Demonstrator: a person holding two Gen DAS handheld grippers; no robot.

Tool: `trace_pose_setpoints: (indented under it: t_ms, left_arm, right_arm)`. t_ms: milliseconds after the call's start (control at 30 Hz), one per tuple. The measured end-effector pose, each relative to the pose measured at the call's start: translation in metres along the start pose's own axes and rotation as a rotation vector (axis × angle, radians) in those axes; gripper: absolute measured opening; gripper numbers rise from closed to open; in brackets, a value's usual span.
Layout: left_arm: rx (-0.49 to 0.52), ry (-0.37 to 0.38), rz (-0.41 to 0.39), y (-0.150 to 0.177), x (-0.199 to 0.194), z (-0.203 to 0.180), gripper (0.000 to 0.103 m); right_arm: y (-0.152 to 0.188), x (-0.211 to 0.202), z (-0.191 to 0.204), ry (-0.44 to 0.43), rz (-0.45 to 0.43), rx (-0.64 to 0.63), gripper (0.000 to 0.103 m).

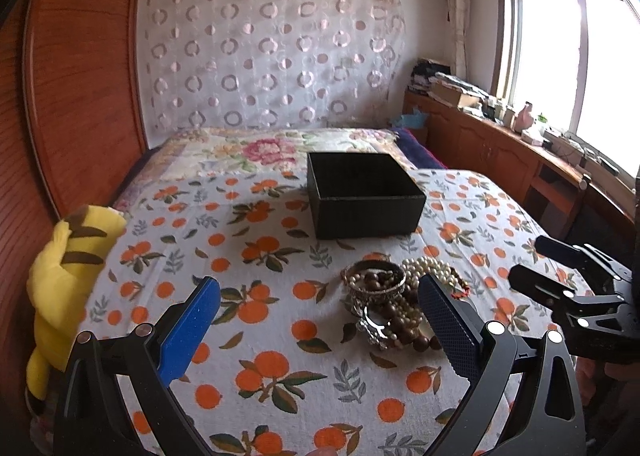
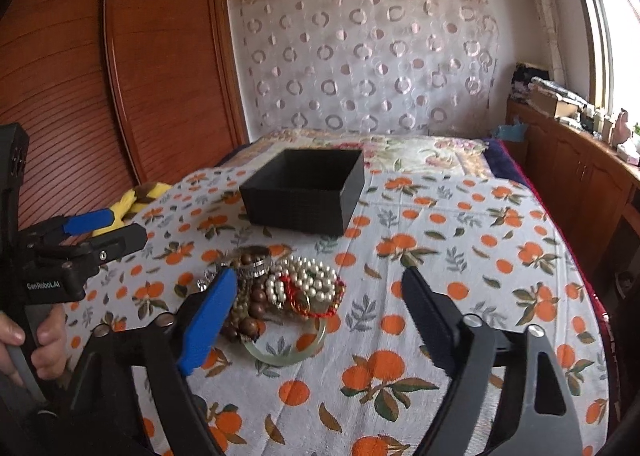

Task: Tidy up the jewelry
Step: 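Move both tools down toward the jewelry pile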

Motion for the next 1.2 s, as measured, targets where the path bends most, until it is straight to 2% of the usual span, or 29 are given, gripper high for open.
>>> trace_pose_setpoints:
  t_ms: [67, 233, 533, 833, 1133, 1167, 1200]
  left_arm:
    - [0.001, 0.016, 0.025, 0.002, 0.008, 0.001, 0.095]
    - [0.001, 0.061, 0.09, 0.007, 0.029, 0.002, 0.095]
    - [0.015, 0.107, 0.191, 0.009, 0.068, 0.007, 0.095]
    - [-0.001, 0.154, 0.285, 0.004, 0.107, 0.008, 0.095]
    - [0.005, 0.198, 0.315, -0.003, 0.126, 0.001, 0.095]
    - [0.005, 0.204, 0.317, -0.004, 0.128, 0.0, 0.093]
    - [0.008, 0.211, 0.32, -0.004, 0.13, -0.001, 0.086]
  right_arm:
    - [0.005, 0.007, 0.0, -0.008, 0.023, -0.012, 0.076]
    - [0.016, 0.022, 0.003, -0.024, 0.076, -0.036, 0.068]
    - [0.025, 0.031, 0.01, -0.052, 0.123, -0.071, 0.067]
    - [0.026, 0.033, 0.006, -0.071, 0.139, -0.044, 0.068]
    - [0.025, 0.034, 0.005, -0.072, 0.141, -0.036, 0.068]
    - [0.026, 0.034, 0.006, -0.071, 0.141, -0.036, 0.068]
    - [0.026, 0.033, 0.006, -0.07, 0.14, -0.036, 0.068]
Point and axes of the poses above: each gripper's, at about its wrist camera, not at the fingertips, and x roughly the way its jaws point, z to its left, y to its underside, the point moved 2 cm from there along x, roughly the way its jaws point, and after that the axes turned 12 degrees about y, right-handed, at the moved point
